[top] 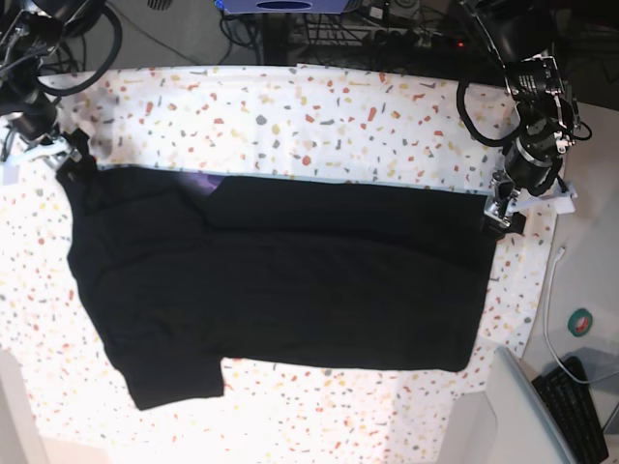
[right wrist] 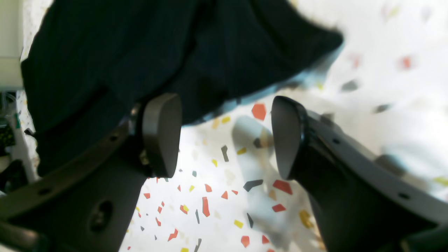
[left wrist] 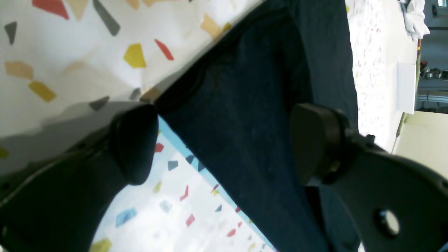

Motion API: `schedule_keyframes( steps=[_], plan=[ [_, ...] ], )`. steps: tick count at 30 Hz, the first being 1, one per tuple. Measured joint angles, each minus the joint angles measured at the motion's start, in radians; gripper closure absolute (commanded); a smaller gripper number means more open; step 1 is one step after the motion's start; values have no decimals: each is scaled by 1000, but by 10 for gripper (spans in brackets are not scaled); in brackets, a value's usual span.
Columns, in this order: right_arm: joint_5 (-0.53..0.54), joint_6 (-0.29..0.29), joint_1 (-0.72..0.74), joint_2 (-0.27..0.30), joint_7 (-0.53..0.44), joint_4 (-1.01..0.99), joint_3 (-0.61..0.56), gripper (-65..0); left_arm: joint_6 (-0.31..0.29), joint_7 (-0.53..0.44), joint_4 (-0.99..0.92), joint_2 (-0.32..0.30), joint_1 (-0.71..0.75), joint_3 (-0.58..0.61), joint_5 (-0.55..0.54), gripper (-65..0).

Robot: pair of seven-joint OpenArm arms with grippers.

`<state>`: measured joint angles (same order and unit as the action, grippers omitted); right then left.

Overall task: Layout the t-shirt on the table in an organized manner, then fold the t-shirt properly
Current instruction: 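Release and regrasp the shirt's shoulder edge with both grippers, then pull the held edge taut with both grippers to smooth the shirt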

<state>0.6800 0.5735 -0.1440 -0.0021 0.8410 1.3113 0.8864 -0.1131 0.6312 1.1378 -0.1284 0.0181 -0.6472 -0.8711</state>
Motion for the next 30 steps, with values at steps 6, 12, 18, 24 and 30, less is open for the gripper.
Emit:
schedule_keyframes(
  steps=[6,12,18,24,30],
  plan=[
    [0,-4,50,8,-68,-130,24,-383,-19,-41,-53,26,-39,-13,70,-559],
    [21,11,123,103,-133,-314,24,-378,-15,-40,-96,22,-51,-10,79,-222],
    [16,11,118,119,-139,-360,31,0,-19,-16,-146,19,-66,-10,77,0],
    [11,8,96,117,-97,-326,28,0,-16,3,-119,-2,-36,0,78,0],
    [-1,11,-62,105,48,-83,20,0,-12,21,64,-19,154,-8,86,0]
  ],
)
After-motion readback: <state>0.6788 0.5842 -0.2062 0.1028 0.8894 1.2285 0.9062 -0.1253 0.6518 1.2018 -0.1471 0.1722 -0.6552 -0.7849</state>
